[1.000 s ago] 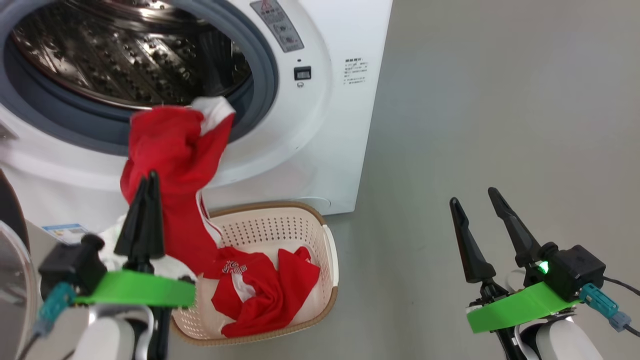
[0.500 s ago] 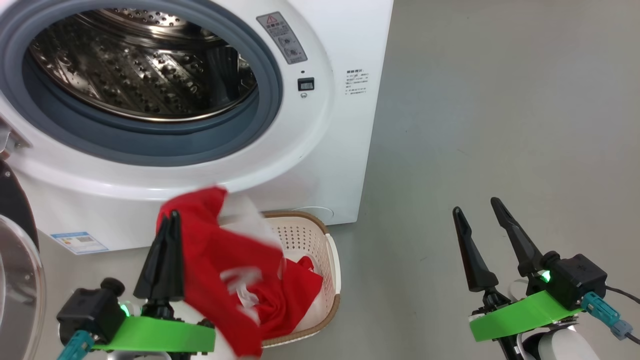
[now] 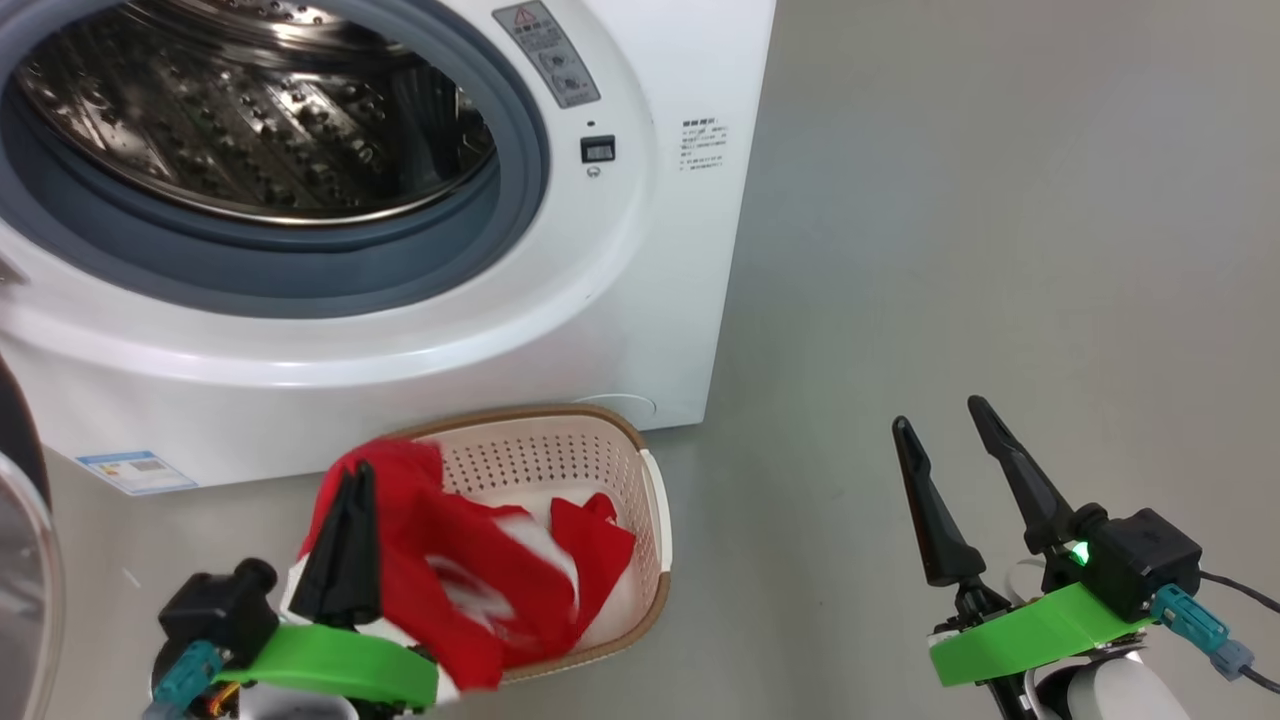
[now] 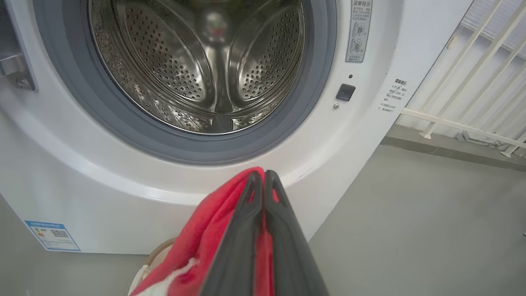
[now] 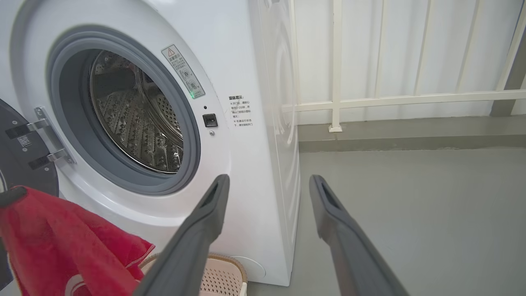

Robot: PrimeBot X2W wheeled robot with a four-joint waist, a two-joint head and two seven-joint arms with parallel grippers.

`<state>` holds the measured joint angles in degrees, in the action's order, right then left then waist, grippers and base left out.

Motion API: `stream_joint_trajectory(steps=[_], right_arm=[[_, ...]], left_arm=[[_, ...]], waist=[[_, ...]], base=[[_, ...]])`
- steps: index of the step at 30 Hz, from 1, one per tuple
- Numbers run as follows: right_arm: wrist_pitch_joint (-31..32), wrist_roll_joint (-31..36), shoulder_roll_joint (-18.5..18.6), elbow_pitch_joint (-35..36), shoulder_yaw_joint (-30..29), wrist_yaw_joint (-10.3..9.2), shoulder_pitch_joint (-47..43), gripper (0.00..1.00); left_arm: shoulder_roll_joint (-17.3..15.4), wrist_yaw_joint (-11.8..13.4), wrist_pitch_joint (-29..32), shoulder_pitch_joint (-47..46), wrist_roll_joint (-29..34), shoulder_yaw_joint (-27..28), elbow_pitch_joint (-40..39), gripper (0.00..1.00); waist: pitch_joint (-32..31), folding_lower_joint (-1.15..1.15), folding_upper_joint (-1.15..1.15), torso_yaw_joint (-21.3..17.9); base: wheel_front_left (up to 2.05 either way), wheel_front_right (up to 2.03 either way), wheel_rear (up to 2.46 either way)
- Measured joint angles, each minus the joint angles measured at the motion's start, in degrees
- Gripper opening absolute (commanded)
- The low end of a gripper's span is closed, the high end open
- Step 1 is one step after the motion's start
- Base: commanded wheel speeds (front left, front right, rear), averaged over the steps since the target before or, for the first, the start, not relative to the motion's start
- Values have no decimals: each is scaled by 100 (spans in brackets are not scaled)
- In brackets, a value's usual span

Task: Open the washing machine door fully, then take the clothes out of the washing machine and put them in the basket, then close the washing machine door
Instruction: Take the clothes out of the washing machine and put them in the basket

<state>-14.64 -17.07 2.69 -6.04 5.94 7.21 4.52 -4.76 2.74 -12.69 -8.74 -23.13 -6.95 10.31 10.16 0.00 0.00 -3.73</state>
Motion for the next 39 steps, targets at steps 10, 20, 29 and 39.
stream_joint_trajectory(steps=[10, 20, 29, 39], right_arm=[[0, 0, 0, 0, 31, 0, 96, 100], [0, -2, 1, -1, 124, 0, 401, 100], [0, -27, 2, -20, 221, 0, 601, 100], [0, -65, 3, -38, 336, 0, 799, 100]], left_arm=[[62, -187, 60, -847, -328, -12, 1378, 0], [73, -336, 479, -1924, -477, -70, 2915, 0], [44, -488, 814, -2722, -514, -168, 4272, 0], [4, -613, 1367, -3524, -520, -298, 5495, 0]], waist=[[386, 0, 0, -71], [882, 0, 0, -146], [1290, 0, 0, -286], [1697, 0, 0, -434]], base=[[0, 0, 0], [0, 0, 0], [0, 0, 0], [0, 0, 0]])
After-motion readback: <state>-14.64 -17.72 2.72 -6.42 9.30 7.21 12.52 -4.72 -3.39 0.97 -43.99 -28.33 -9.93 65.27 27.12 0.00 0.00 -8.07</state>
